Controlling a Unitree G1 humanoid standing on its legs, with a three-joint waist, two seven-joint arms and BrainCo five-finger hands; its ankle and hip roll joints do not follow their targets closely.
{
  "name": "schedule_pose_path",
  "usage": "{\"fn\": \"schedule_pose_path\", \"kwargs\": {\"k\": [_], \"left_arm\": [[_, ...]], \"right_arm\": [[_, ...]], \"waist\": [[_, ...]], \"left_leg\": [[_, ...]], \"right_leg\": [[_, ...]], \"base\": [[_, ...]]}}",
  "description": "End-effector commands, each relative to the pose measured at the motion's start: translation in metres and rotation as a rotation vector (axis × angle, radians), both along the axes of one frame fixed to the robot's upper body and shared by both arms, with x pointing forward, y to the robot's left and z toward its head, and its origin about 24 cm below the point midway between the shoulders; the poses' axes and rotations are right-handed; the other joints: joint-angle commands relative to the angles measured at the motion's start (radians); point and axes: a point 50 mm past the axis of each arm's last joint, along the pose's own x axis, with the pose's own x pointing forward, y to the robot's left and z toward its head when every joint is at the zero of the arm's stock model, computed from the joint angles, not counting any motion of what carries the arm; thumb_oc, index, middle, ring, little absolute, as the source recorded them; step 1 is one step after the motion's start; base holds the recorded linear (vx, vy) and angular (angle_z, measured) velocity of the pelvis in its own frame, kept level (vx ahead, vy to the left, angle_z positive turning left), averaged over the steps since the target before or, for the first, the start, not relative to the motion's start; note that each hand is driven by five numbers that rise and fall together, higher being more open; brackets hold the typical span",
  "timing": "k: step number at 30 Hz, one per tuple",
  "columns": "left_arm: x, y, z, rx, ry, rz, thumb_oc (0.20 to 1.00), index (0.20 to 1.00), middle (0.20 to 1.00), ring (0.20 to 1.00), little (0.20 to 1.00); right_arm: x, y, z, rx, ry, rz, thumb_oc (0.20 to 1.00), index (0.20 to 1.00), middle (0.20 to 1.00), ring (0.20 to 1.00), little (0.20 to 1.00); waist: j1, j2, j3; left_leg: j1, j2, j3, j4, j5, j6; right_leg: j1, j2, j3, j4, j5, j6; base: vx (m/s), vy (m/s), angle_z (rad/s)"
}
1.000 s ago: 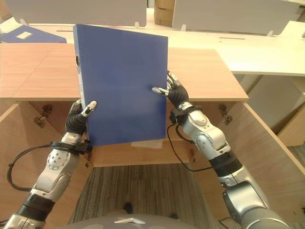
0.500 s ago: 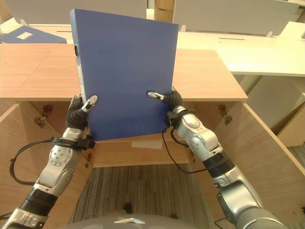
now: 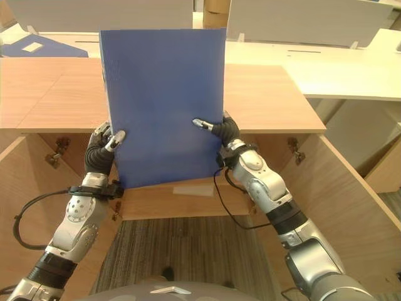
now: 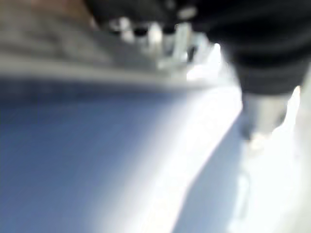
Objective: Put the empty folder in the office cabinet
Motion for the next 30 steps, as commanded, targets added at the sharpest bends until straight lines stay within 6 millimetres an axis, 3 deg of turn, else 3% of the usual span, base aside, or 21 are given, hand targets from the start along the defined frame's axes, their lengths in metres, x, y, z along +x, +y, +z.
{"fn": "schedule_pose_path", "kwargs": {"k": [1,6,16,21,24,30], "left_arm": [[0.002,-0.001,0.037,0.01,-0.252,0.031,1.0,1.0,1.0,1.0,1.0],[-0.006,-0.004,0.036,0.012,-0.289,0.031,1.0,1.0,1.0,1.0,1.0],[-0.018,-0.012,0.028,-0.008,-0.276,-0.045,1.0,1.0,1.0,1.0,1.0],[-0.028,-0.011,0.008,0.017,-0.192,-0.025,1.0,1.0,1.0,1.0,1.0],[-0.03,-0.008,0.005,0.021,-0.174,-0.019,1.0,1.0,1.0,1.0,1.0],[-0.045,0.008,-0.014,0.08,-0.084,0.007,1.0,1.0,1.0,1.0,1.0]], "right_arm": [[-0.002,-0.009,0.036,-0.011,-0.255,-0.046,0.2,0.2,0.2,0.2,0.2],[-0.018,-0.017,0.033,-0.055,-0.39,-0.092,0.2,0.2,0.2,0.2,0.2],[-0.046,-0.025,0.02,-0.09,-0.492,-0.106,0.2,0.2,0.2,0.2,0.2],[-0.059,-0.034,-0.004,-0.189,-0.493,-0.129,0.2,0.2,0.2,0.2,0.2],[-0.061,-0.036,-0.008,-0.214,-0.488,-0.128,0.2,0.2,0.2,0.2,0.2],[-0.069,-0.056,-0.032,-0.326,-0.421,-0.137,0.2,0.2,0.2,0.2,0.2]], "waist": [[0.022,0.026,-0.027],[0.014,0.026,-0.019],[-0.003,0.031,-0.001],[-0.009,0.033,0.012],[-0.01,0.034,0.014],[-0.015,0.035,0.031]], "left_leg": [[0.037,0.019,0.007,-0.009,-0.107,0.008],[0.035,0.019,0.011,-0.009,-0.11,0.009],[0.032,0.018,0.02,-0.009,-0.117,0.014],[0.029,0.018,0.023,-0.009,-0.119,0.016],[0.028,0.019,0.024,-0.009,-0.119,0.015],[0.019,0.022,0.022,-0.009,-0.113,0.015]], "right_leg": [[0.045,-0.043,0.026,-0.002,-0.065,0.035],[0.041,-0.047,0.027,-0.002,-0.063,0.041],[0.034,-0.049,0.033,-0.002,-0.063,0.049],[0.028,-0.051,0.035,-0.002,-0.063,0.054],[0.027,-0.051,0.034,-0.002,-0.063,0.054],[0.019,-0.051,0.028,-0.002,-0.061,0.058]], "base": [[0.0,0.0,0.0],[0.0,0.0,0.0],[-0.01,-0.002,0.0],[-0.04,-0.013,-0.01],[-0.03,-0.007,0.0],[-0.04,-0.006,0.01]]}}
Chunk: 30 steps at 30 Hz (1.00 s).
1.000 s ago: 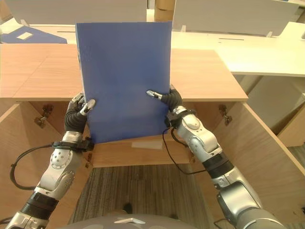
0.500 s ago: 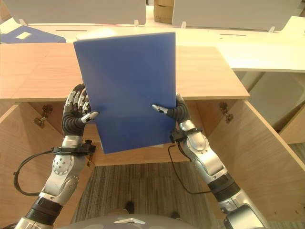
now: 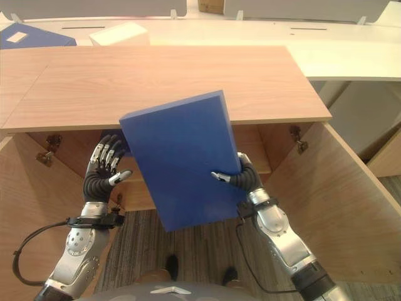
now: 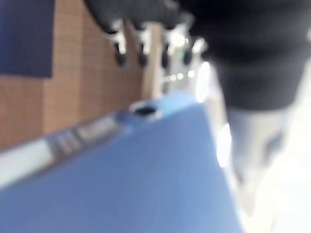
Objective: Put the empty folder in the office cabinet
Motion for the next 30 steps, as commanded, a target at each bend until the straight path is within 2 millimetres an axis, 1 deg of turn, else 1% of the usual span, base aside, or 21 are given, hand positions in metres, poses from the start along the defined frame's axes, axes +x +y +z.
{"fn": "schedule_pose_path", "kwargs": {"k": [1,2,3,5,6,7,10,12,15,18,19,20,21,23,24,25,26,27,29,30], "left_arm": [[0.011,0.001,0.025,0.083,-0.161,-0.049,1.0,1.0,1.0,1.0,1.0],[0.006,0.006,0.019,0.106,-0.128,-0.041,1.0,1.0,1.0,1.0,1.0],[0.006,0.006,0.019,0.106,-0.128,-0.041,1.0,1.0,1.0,1.0,1.0],[-0.007,0.022,-0.004,0.167,0.008,0.006,1.0,1.0,1.0,1.0,1.0],[-0.007,0.022,-0.004,0.167,0.008,0.006,1.0,1.0,1.0,1.0,1.0],[-0.01,0.025,-0.009,0.179,0.037,0.022,1.0,1.0,1.0,1.0,1.0],[-0.019,0.034,-0.026,0.215,0.126,0.056,1.0,1.0,1.0,1.0,1.0],[-0.028,0.041,-0.041,0.258,0.207,0.084,1.0,1.0,1.0,1.0,1.0],[-0.038,0.053,-0.056,0.294,0.303,0.138,1.0,1.0,1.0,1.0,1.0],[-0.05,0.065,-0.077,0.272,0.438,0.216,1.0,1.0,1.0,1.0,1.0],[-0.056,0.068,-0.088,0.262,0.51,0.224,1.0,1.0,1.0,1.0,1.0],[-0.066,0.069,-0.103,0.204,0.604,0.211,1.0,1.0,1.0,1.0,1.0],[-0.066,0.069,-0.103,0.204,0.604,0.211,1.0,1.0,1.0,1.0,1.0],[-0.086,0.066,-0.129,0.063,0.758,0.184,1.0,1.0,1.0,1.0,1.0],[-0.103,0.06,-0.149,-0.036,0.869,0.173,1.0,1.0,1.0,1.0,1.0],[-0.117,0.056,-0.162,-0.068,0.955,0.162,1.0,1.0,1.0,1.0,1.0],[-0.131,0.053,-0.174,-0.074,1.048,0.162,1.0,1.0,1.0,1.0,1.0],[-0.152,0.05,-0.187,-0.066,1.153,0.168,1.0,1.0,1.0,1.0,1.0],[-0.175,0.046,-0.202,-0.049,1.276,0.158,1.0,1.0,1.0,1.0,1.0],[-0.18,0.047,-0.205,-0.052,1.291,0.154,1.0,1.0,1.0,1.0,1.0]], "right_arm": [[0.013,0.002,0.044,-0.012,-0.254,0.064,0.2,0.2,0.2,0.2,0.2],[0.012,-0.004,0.036,-0.044,-0.223,0.045,0.2,0.2,0.2,0.2,0.2],[0.012,-0.004,0.036,-0.044,-0.223,0.045,0.2,0.2,0.2,0.2,0.2],[0.007,-0.025,0.007,-0.124,-0.117,-0.015,0.2,0.2,0.2,0.2,0.2],[0.007,-0.025,0.007,-0.124,-0.117,-0.015,0.2,0.2,0.2,0.2,0.2],[0.006,-0.029,0.001,-0.13,-0.086,-0.027,0.2,0.2,0.2,0.2,0.2],[0.0,-0.038,-0.017,-0.179,-0.017,-0.041,0.2,0.2,0.2,0.2,0.2],[-0.007,-0.044,-0.033,-0.23,0.044,-0.024,0.2,0.2,0.2,0.2,0.2],[-0.014,-0.051,-0.047,-0.283,0.105,-0.005,0.2,0.2,0.2,0.2,0.2],[-0.017,-0.055,-0.059,-0.272,0.169,-0.023,0.2,0.2,0.2,0.2,0.2],[-0.017,-0.057,-0.063,-0.245,0.198,-0.052,0.2,0.2,0.2,0.2,0.2],[-0.017,-0.059,-0.067,-0.205,0.23,-0.085,0.2,0.2,0.2,0.2,0.2],[-0.017,-0.059,-0.067,-0.205,0.23,-0.085,0.2,0.2,0.2,0.2,0.2],[-0.014,-0.062,-0.071,-0.173,0.247,-0.122,0.2,0.2,0.2,0.2,0.2],[-0.012,-0.061,-0.073,-0.161,0.249,-0.139,0.2,0.2,0.2,0.2,0.2],[-0.01,-0.062,-0.074,-0.153,0.245,-0.156,0.2,0.2,0.2,0.2,0.2],[-0.007,-0.063,-0.074,-0.141,0.241,-0.17,0.2,0.2,0.2,0.2,0.2],[-0.002,-0.064,-0.072,-0.13,0.23,-0.185,0.2,0.2,0.2,0.2,0.2],[0.008,-0.065,-0.066,-0.117,0.208,-0.195,0.2,0.2,0.2,0.2,0.2],[0.012,-0.065,-0.063,-0.117,0.195,-0.185,0.2,0.2,0.2,0.2,0.2]], "waist": [[0.005,0.014,-0.033],[0.005,0.015,-0.025],[0.005,0.015,-0.025],[0.008,0.018,-0.01],[0.008,0.018,-0.01],[0.009,0.018,-0.008],[0.011,0.019,-0.002],[0.012,0.019,0.002],[0.017,0.021,0.009],[0.026,0.021,0.014],[0.029,0.02,0.016],[0.034,0.019,0.019],[0.034,0.019,0.019],[0.039,0.017,0.021],[0.042,0.017,0.023],[0.044,0.018,0.026],[0.046,0.018,0.027],[0.045,0.018,0.026],[0.04,0.02,0.028],[0.036,0.023,0.028]], "left_leg": [[0.047,0.021,0.02,0.0,-0.114,0.014],[0.043,0.021,0.019,0.0,-0.113,0.014],[0.043,0.021,0.019,0.0,-0.113,0.014],[0.034,0.02,0.014,0.0,-0.11,0.013],[0.034,0.02,0.014,0.0,-0.11,0.013],[0.032,0.02,0.013,0.0,-0.109,0.013],[0.029,0.02,0.01,0.0,-0.108,0.012],[0.026,0.021,0.012,0.0,-0.105,0.01],[0.02,0.021,0.008,0.0,-0.101,0.008],[0.019,0.02,0.002,0.0,-0.099,0.008],[0.02,0.02,0.0,0.0,-0.098,0.008],[0.021,0.018,-0.002,0.0,-0.097,0.009],[0.021,0.018,-0.002,0.0,-0.097,0.009],[0.02,0.016,-0.002,0.0,-0.097,0.012],[0.021,0.014,-0.001,0.0,-0.097,0.013],[0.024,0.013,0.001,0.0,-0.101,0.015],[0.025,0.012,0.001,0.0,-0.101,0.016],[0.023,0.008,0.004,0.0,-0.099,0.018],[0.025,0.003,0.013,0.005,-0.102,0.023],[0.024,0.001,0.021,0.006,-0.104,0.025]], "right_leg": [[0.047,-0.051,0.026,-0.002,-0.061,0.058],[0.044,-0.052,0.024,-0.002,-0.06,0.059],[0.044,-0.052,0.024,-0.002,-0.06,0.059],[0.039,-0.053,0.016,-0.002,-0.06,0.063],[0.039,-0.053,0.016,-0.002,-0.06,0.063],[0.038,-0.053,0.015,-0.002,-0.061,0.064],[0.036,-0.053,0.011,-0.002,-0.061,0.066],[0.034,-0.054,0.006,-0.002,-0.06,0.068],[0.032,-0.055,0.002,-0.002,-0.06,0.07],[0.033,-0.056,-0.006,-0.002,-0.058,0.071],[0.033,-0.057,-0.009,-0.002,-0.057,0.072],[0.035,-0.059,-0.012,-0.002,-0.055,0.073],[0.035,-0.059,-0.012,-0.002,-0.055,0.073],[0.033,-0.06,-0.017,-0.002,-0.052,0.074],[0.032,-0.061,-0.018,-0.002,-0.048,0.076],[0.033,-0.063,-0.019,-0.002,-0.048,0.078],[0.033,-0.064,-0.019,-0.002,-0.046,0.081],[0.028,-0.067,-0.015,-0.002,-0.039,0.084],[0.024,-0.073,-0.01,-0.002,-0.032,0.09],[0.019,-0.076,-0.005,-0.002,-0.029,0.094]], "base": [[-0.04,0.0,0.0],[-0.04,0.0,0.0],[-0.1,0.008,0.01],[-0.09,0.012,0.03],[-0.05,0.006,0.04],[-0.03,0.005,0.03],[-0.02,0.008,0.02],[-0.02,0.015,0.02],[-0.03,0.024,0.05],[0.0,0.018,0.05],[0.01,0.013,0.06],[0.01,0.01,0.05],[0.01,0.006,0.06],[0.01,0.013,0.05],[0.02,0.036,0.05],[0.05,0.046,0.06],[0.06,0.068,0.07],[0.07,0.087,0.09],[0.08,0.13,0.05],[0.05,0.106,-0.01]]}}
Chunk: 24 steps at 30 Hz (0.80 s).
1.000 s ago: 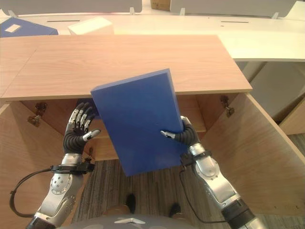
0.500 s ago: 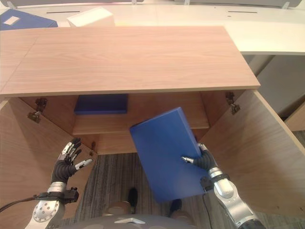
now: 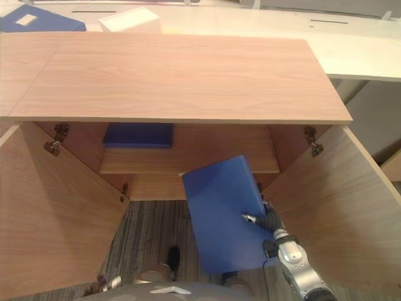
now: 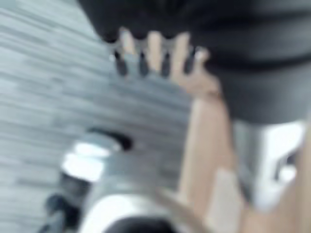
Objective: Put the empty folder in the office cabinet
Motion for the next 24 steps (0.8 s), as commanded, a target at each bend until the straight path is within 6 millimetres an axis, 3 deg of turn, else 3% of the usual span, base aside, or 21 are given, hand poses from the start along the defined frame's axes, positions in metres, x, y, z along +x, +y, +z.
{"fn": "schedule_pose_path", "kwargs": {"k": [1,3,8,9,13,14,16,18,19,24], "left_arm": [[0.021,0.012,0.009,0.025,-0.088,-0.139,1.0,1.0,1.0,1.0,1.0],[0.018,0.012,0.005,0.026,-0.049,-0.154,1.0,1.0,1.0,1.0,1.0],[0.036,0.013,0.002,-0.004,-0.072,-0.213,1.0,1.0,1.0,1.0,1.0],[0.045,0.012,0.002,0.0,-0.085,-0.239,1.0,1.0,1.0,1.0,1.0],[0.053,0.012,0.001,0.024,-0.101,-0.249,1.0,1.0,1.0,1.0,1.0],[0.053,0.012,0.001,0.024,-0.101,-0.249,1.0,1.0,1.0,1.0,1.0],[0.061,0.015,0.001,0.037,-0.103,-0.216,1.0,1.0,1.0,1.0,1.0],[0.064,0.019,0.001,0.052,-0.09,-0.19,1.0,1.0,1.0,1.0,1.0],[0.063,0.019,0.0,0.056,-0.072,-0.176,1.0,1.0,1.0,1.0,1.0],[0.05,0.012,-0.005,0.053,-0.019,-0.163,1.0,1.0,1.0,1.0,1.0]], "right_arm": [[0.044,-0.006,0.051,0.045,-0.263,0.006,0.2,0.2,0.2,0.2,0.2],[0.051,-0.005,0.057,0.047,-0.278,0.024,0.2,0.2,0.2,0.2,0.2],[0.069,-0.006,0.072,0.074,-0.327,0.0,0.2,0.2,0.2,0.2,0.2],[0.079,-0.009,0.078,0.075,-0.348,-0.023,0.2,0.2,0.2,0.2,0.2],[0.087,-0.01,0.082,0.075,-0.359,-0.034,0.2,0.2,0.2,0.2,0.2],[0.087,-0.01,0.082,0.075,-0.359,-0.034,0.2,0.2,0.2,0.2,0.2],[0.089,-0.007,0.08,0.062,-0.35,-0.034,0.2,0.2,0.2,0.2,0.2],[0.088,-0.006,0.077,0.056,-0.334,-0.035,0.2,0.2,0.2,0.2,0.2],[0.087,-0.004,0.072,0.058,-0.311,-0.043,0.2,0.2,0.2,0.2,0.2],[0.082,-0.005,0.06,0.047,-0.25,-0.075,0.2,0.2,0.2,0.2,0.2]], "waist": [[0.02,0.045,-0.005],[0.016,0.051,-0.005],[0.016,0.056,0.01],[0.022,0.063,0.026],[0.019,0.067,0.044],[0.019,0.067,0.044],[-0.008,0.056,0.056],[-0.025,0.049,0.056],[-0.032,0.053,0.058],[-0.048,0.041,0.076]], "left_leg": [[0.043,0.021,0.047,0.006,-0.094,0.016],[0.04,0.012,0.055,0.01,-0.098,0.023],[0.003,-0.02,0.053,0.035,-0.11,0.056],[-0.017,-0.03,0.058,0.064,-0.118,0.072],[-0.025,-0.037,0.068,0.079,-0.12,0.076],[-0.025,-0.037,0.068,0.079,-0.12,0.076],[-0.007,-0.051,0.093,0.109,-0.159,0.074],[0.008,-0.054,0.104,0.123,-0.183,0.071],[0.036,-0.05,0.104,0.137,-0.219,0.068],[0.091,-0.061,0.103,0.19,-0.266,0.076]], "right_leg": [[0.017,-0.052,0.037,0.001,-0.019,0.078],[0.008,-0.06,0.044,0.001,-0.012,0.086],[-0.022,-0.088,0.068,0.017,0.01,0.106],[-0.045,-0.108,0.062,0.09,-0.002,0.1],[-0.067,-0.102,0.059,0.091,0.018,0.093],[-0.067,-0.102,0.059,0.091,0.018,0.093],[-0.124,-0.09,0.08,0.033,0.091,0.111],[-0.17,-0.082,0.089,0.004,0.119,0.123],[-0.205,-0.072,0.09,0.001,0.108,0.138],[-0.275,-0.05,0.073,0.001,0.105,0.137]], "base": [[0.05,0.126,-0.02],[0.04,0.175,-0.1],[-0.02,0.158,-0.12],[-0.06,0.164,-0.08],[-0.03,0.072,-0.09],[0.03,0.039,-0.13],[0.12,0.035,-0.22],[0.22,0.019,-0.28],[0.31,0.03,-0.17],[0.29,-0.026,0.0]]}}
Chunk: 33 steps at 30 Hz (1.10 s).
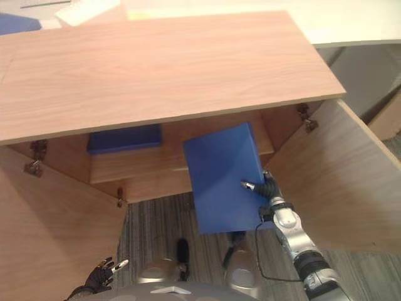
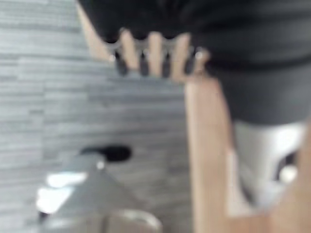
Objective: Put the empty folder in the office cabinet
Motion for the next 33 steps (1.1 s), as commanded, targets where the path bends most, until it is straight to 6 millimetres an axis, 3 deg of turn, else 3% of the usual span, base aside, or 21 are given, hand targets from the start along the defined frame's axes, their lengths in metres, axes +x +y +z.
{"fn": "schedule_pose_path", "kwargs": {"k": [1,3,6,9,11,13,16,25,33], "left_arm": [[-0.036,0.007,-0.003,0.037,0.093,-0.011,1.0,1.0,1.0,1.0,1.0],[-0.039,0.005,-0.004,0.034,0.106,-0.006,1.0,1.0,1.0,1.0,1.0],[-0.039,-0.001,-0.007,0.02,0.122,-0.013,1.0,1.0,1.0,1.0,1.0],[-0.038,-0.004,-0.006,-0.005,0.103,-0.041,1.0,1.0,1.0,1.0,1.0],[-0.042,0.0,-0.005,-0.02,0.094,-0.054,1.0,1.0,1.0,1.0,1.0],[-0.047,0.016,0.004,-0.083,0.043,-0.103,1.0,1.0,1.0,1.0,1.0],[-0.045,0.019,0.007,-0.102,0.015,-0.116,1.0,1.0,1.0,1.0,1.0],[-0.035,0.006,0.006,-0.123,-0.051,-0.165,1.0,1.0,1.0,1.0,1.0],[-0.012,-0.005,0.007,-0.14,-0.131,-0.212,1.0,1.0,1.0,1.0,1.0]], "right_arm": [[0.025,-0.009,0.031,-0.011,-0.138,-0.03,0.2,0.2,0.2,0.2,0.2],[0.024,-0.013,0.028,-0.012,-0.118,-0.04,0.2,0.2,0.2,0.2,0.2],[0.018,-0.021,0.019,0.007,-0.08,-0.058,0.2,0.2,0.2,0.2,0.2],[0.017,-0.023,0.019,0.022,-0.076,-0.067,0.2,0.2,0.2,0.2,0.2],[0.017,-0.023,0.02,0.02,-0.081,-0.061,0.2,0.2,0.2,0.2,0.2],[0.019,-0.029,0.03,0.022,-0.102,-0.048,0.2,0.2,0.2,0.2,0.2],[0.021,-0.026,0.032,0.045,-0.116,-0.084,0.2,0.2,0.2,0.2,0.2],[0.045,-0.021,0.055,0.23,-0.238,-0.365,0.2,0.2,0.2,0.2,0.2],[0.078,-0.024,0.094,0.389,-0.353,-0.607,0.2,0.2,0.2,0.2,0.2]], "waist": [[0.033,-0.012,-0.027],[0.024,-0.018,-0.027],[-0.01,-0.042,-0.044],[-0.016,-0.039,-0.057],[-0.018,-0.03,-0.059],[-0.023,0.001,-0.046],[-0.031,0.014,-0.023],[-0.033,0.053,0.071],[-0.034,0.086,0.146]], "left_leg": [[-0.007,-0.031,0.026,0.19,-0.219,-0.021],[0.001,-0.038,0.012,0.207,-0.238,-0.012],[-0.004,-0.06,-0.028,0.237,-0.255,0.002],[-0.006,-0.054,-0.039,0.242,-0.269,-0.002],[-0.01,-0.048,-0.039,0.246,-0.273,-0.01],[-0.032,-0.032,-0.033,0.254,-0.275,-0.024],[-0.047,-0.024,-0.037,0.251,-0.272,-0.027],[-0.114,-0.017,-0.061,0.232,-0.259,-0.035],[-0.217,-0.016,-0.074,0.308,-0.287,-0.043]], "right_leg": [[0.039,0.016,0.008,0.002,0.068,-0.008],[0.041,0.02,0.025,0.002,0.068,-0.01],[0.047,0.016,0.13,0.002,0.08,-0.031],[0.06,0.018,0.157,0.002,0.065,-0.041],[0.062,0.013,0.162,0.002,0.059,-0.045],[0.055,0.005,0.163,0.02,0.055,-0.061],[0.023,0.01,0.18,0.06,0.048,-0.071],[-0.101,0.018,0.204,0.119,0.051,-0.091],[-0.24,0.004,0.201,0.209,0.049,-0.117]], "base": [[0.24,-0.028,0.32],[0.24,-0.041,0.49],[0.33,-0.09,0.79],[0.14,-0.042,0.68],[0.13,-0.003,0.31],[0.09,0.041,0.05],[0.04,-0.008,0.09],[-0.01,-0.011,0.0],[-0.06,-0.013,0.04]]}}
